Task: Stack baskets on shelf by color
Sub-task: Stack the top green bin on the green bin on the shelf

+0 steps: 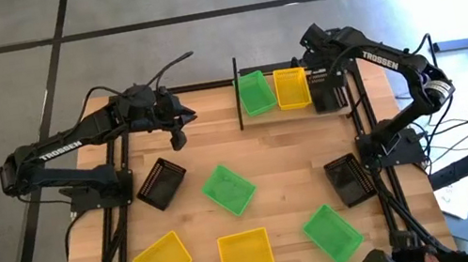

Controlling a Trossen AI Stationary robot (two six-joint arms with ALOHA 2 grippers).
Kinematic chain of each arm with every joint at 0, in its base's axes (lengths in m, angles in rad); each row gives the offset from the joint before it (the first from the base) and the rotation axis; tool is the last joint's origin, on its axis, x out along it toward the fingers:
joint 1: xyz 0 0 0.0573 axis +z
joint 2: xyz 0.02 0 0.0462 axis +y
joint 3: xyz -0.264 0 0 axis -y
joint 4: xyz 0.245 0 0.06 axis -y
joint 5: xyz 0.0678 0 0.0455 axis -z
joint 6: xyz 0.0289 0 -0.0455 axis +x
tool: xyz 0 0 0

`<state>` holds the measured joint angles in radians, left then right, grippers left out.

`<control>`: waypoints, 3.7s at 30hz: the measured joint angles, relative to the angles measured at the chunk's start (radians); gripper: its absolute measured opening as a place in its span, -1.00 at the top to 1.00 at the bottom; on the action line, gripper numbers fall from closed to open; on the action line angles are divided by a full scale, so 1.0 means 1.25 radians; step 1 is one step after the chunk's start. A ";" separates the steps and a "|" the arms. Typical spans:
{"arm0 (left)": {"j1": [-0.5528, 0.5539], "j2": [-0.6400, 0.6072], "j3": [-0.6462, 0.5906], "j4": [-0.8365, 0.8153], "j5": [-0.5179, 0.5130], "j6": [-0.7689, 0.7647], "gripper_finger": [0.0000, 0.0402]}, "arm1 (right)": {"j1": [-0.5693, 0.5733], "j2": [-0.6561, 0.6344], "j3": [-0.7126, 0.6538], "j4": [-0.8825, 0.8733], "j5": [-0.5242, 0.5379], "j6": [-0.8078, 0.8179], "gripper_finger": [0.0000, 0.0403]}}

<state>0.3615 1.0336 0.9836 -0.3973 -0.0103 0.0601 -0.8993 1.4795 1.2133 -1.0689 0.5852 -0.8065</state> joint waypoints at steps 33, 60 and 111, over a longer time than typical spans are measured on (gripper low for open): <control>-0.219 0.000 0.000 -0.311 -0.088 -0.592 0.73 | 0.435 -0.323 0.001 0.008 -0.595 0.540 0.69; -0.451 0.000 0.000 -0.332 -0.160 -0.461 0.73 | 0.808 0.008 0.000 0.373 -0.542 0.896 0.69; -0.522 0.000 0.000 -0.338 -0.174 -0.415 0.73 | 0.820 0.356 0.000 0.637 -0.412 1.172 0.69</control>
<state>-0.2916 1.0336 0.9836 -0.8192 -0.2276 -0.4591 0.1261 1.9249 1.2129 -0.2722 0.0700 0.6590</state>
